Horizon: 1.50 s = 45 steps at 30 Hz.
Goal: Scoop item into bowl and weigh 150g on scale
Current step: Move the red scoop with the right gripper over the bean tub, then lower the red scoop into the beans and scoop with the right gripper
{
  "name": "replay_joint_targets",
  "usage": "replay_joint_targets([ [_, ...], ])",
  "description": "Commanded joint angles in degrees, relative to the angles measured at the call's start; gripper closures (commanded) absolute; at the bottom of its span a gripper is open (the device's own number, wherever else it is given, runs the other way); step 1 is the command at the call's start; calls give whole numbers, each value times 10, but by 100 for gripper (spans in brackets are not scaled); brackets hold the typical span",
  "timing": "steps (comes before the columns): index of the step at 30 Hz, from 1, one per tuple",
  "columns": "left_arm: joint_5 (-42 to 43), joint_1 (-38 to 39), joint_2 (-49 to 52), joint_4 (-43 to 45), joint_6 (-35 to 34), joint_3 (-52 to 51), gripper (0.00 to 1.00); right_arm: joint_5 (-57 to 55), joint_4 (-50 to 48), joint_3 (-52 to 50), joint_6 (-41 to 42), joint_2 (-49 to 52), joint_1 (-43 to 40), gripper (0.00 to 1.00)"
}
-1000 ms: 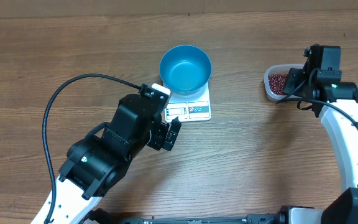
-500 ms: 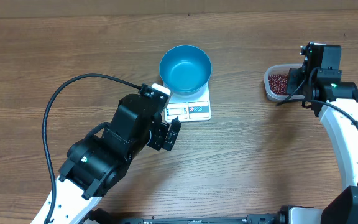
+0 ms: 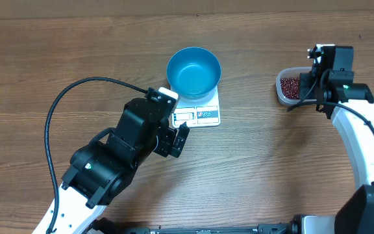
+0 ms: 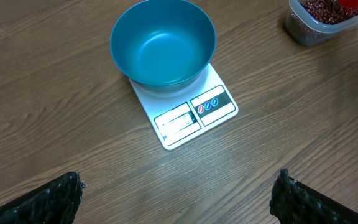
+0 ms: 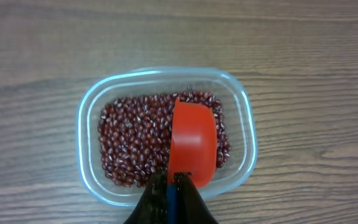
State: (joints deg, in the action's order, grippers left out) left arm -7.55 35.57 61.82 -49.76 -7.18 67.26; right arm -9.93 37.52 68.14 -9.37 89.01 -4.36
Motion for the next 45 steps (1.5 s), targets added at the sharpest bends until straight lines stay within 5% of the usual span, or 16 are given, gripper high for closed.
replay_joint_targets([
  [1,-5,-3,4,0,10,4,1,-8,-2,3,-17,16,-2,96],
  [45,-5,-3,7,1,10,4,1,84,4,-14,-29,18,-83,96],
])
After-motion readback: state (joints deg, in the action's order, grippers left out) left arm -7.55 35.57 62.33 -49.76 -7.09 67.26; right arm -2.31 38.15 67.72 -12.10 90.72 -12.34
